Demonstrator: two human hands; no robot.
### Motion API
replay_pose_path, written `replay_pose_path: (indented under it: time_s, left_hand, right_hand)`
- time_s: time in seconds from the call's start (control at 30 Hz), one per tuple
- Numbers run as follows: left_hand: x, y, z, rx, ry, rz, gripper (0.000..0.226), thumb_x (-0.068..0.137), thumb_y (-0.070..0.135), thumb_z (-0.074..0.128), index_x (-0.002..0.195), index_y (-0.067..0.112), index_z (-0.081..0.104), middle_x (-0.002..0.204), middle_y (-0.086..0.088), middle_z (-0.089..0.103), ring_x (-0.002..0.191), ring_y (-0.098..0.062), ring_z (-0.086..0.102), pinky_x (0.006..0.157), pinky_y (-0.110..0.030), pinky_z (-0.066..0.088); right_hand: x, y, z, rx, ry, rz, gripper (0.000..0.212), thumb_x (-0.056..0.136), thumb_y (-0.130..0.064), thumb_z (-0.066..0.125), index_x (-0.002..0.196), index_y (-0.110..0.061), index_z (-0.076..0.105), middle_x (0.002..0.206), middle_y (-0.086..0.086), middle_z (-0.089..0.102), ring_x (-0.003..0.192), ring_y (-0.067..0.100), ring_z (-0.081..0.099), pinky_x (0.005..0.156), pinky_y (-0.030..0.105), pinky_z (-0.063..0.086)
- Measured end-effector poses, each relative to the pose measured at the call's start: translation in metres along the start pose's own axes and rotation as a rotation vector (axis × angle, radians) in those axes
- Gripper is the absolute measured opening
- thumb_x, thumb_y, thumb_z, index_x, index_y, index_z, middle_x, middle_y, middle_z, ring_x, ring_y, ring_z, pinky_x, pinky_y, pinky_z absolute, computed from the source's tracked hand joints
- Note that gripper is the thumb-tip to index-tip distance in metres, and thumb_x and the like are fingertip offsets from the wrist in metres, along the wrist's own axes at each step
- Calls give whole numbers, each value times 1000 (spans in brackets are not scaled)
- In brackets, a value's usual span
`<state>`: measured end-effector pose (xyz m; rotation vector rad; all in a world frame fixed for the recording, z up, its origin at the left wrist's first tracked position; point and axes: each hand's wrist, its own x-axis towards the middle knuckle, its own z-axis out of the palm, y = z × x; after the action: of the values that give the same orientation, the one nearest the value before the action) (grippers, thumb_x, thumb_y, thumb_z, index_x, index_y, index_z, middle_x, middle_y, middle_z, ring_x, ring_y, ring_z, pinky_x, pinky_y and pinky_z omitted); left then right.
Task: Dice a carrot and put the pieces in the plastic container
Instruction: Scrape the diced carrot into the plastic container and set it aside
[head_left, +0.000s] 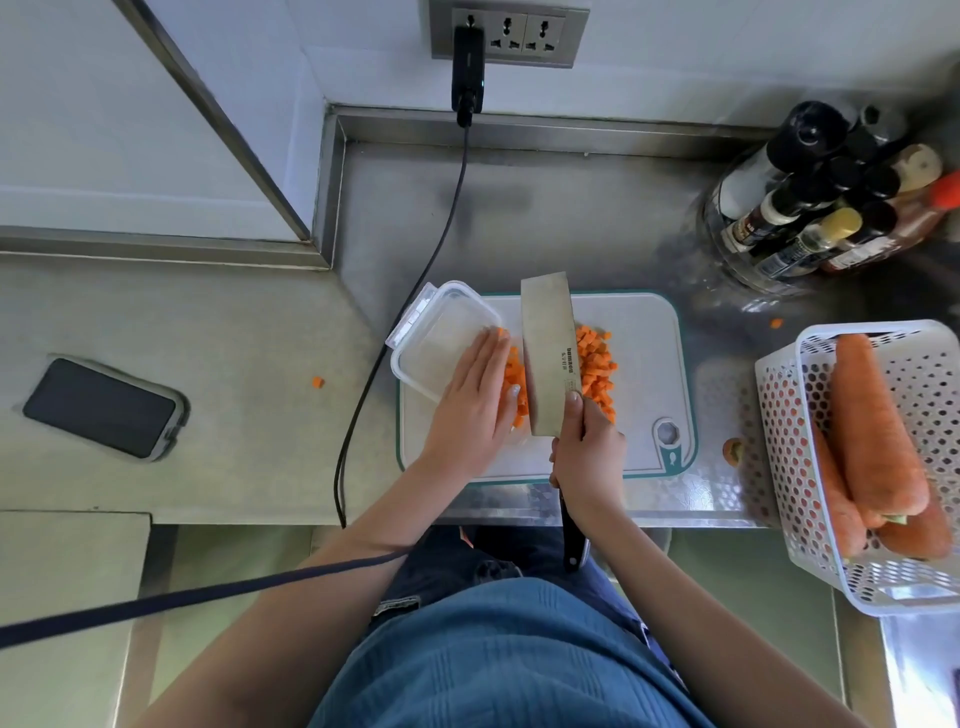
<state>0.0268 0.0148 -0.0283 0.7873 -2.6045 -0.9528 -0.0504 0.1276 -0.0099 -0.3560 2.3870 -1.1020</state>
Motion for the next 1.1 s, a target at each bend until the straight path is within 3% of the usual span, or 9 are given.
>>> replay_pose_path:
  time_s: [0.1,0.2,0.27,0.37,0.5,0.63,0.8,1.0,1.1]
  left_hand:
    - [-6,4,0,-93,27,140,42,99,14,32,137,-3,39,143,-18,41,137,-27,32,113,-38,27]
    - [-15,6,-4,-139,60,229,38,103,23,25,127,3,47,128,-17,53,123,-28,45,103,-36,40]
    - [-17,3,-8,-92,127,241,31,101,16,29,121,6,49,119,-16,56,114,-27,50,97,-37,44]
    - [-5,-5,-10,29,154,100,39,95,10,35,132,4,48,132,-15,52,126,-27,44,107,-37,35]
    - [16,-14,-6,123,19,56,49,99,23,31,142,0,33,149,-15,33,140,-26,27,115,-39,22]
    - [19,-10,-11,64,6,90,41,98,21,34,129,0,51,135,-14,49,130,-27,41,109,-43,34]
    - [-5,-9,-18,-71,73,137,35,96,15,38,120,-1,59,125,-13,57,125,-24,46,107,-26,35]
    - [-23,-1,-23,-68,103,310,26,94,7,38,109,5,58,108,-15,62,102,-27,56,85,-37,52]
    - [-25,-8,-20,104,93,277,30,96,13,35,119,6,53,121,-15,58,115,-29,52,97,-42,45]
  right_hand:
    - [0,-1,1,1,13,19,47,98,-49,31,73,-13,48,60,21,54,52,41,52,45,52,47]
    - [1,0,2,-10,23,27,41,99,-44,31,73,-18,49,58,15,55,50,37,52,46,52,47]
    - [1,-1,1,-5,19,40,41,101,-42,32,74,-16,50,56,12,54,45,31,51,46,51,48]
    - [0,-5,-2,30,-2,65,41,102,-37,33,78,-9,52,57,13,53,43,22,47,44,51,48]
    - [0,-3,-3,31,-9,60,42,101,-37,33,83,-5,53,60,16,53,45,23,47,44,51,47]
    - [0,-2,-1,28,-11,58,41,101,-38,34,83,-7,54,60,14,54,45,21,49,45,51,49]
    - [1,-1,1,21,3,46,40,102,-37,34,79,-9,52,60,17,56,45,26,51,45,51,48]
    - [2,-3,2,12,8,52,40,101,-38,34,73,-13,48,60,17,56,47,32,51,46,52,48]
    - [1,-4,1,17,2,59,40,101,-39,34,74,-13,49,61,18,55,49,37,49,45,52,47]
